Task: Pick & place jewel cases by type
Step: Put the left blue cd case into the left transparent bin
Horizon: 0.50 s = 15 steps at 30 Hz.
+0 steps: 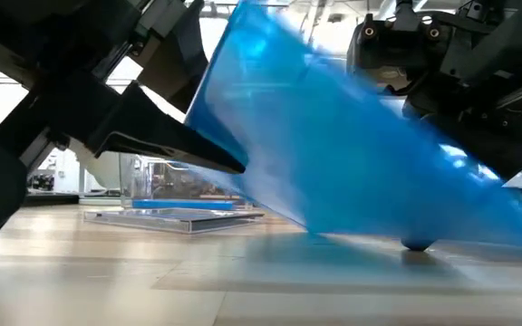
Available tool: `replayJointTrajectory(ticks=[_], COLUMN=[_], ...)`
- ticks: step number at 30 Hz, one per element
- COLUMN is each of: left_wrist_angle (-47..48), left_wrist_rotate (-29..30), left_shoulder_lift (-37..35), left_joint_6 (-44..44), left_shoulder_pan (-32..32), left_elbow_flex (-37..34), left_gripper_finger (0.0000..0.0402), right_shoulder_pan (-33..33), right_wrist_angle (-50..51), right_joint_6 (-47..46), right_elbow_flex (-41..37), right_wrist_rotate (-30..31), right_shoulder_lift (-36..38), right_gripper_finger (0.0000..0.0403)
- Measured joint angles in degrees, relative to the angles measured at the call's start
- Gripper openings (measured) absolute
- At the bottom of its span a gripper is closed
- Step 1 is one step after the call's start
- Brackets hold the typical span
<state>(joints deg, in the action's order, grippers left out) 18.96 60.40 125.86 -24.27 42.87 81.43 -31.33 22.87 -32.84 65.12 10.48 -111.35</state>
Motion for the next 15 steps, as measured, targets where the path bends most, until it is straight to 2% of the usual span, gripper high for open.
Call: replayJointTrajectory(ticks=[6, 15], left_wrist_angle=[0.17, 9.72], left_wrist_rotate=[2.61, 9.38], left_shoulder_lift=[-0.02, -0.09], left_joint_6=[-0.04, 2.53], left_shoulder_pan=[0.24, 1.35], left_elbow_flex=[0.02, 2.67], left_gripper_finger=[0.0024, 0.0038], right_shoulder_pan=[-0.02, -0.04], right_wrist_angle=[0.16, 0.63], right_joint_6=[0.09, 0.31], right_elbow_flex=[0.00, 0.02], right_wrist_rotate=[0.34, 1.31], right_shoulder_lift=[0.00, 0.00], right_gripper_finger=[0.0000, 0.0000])
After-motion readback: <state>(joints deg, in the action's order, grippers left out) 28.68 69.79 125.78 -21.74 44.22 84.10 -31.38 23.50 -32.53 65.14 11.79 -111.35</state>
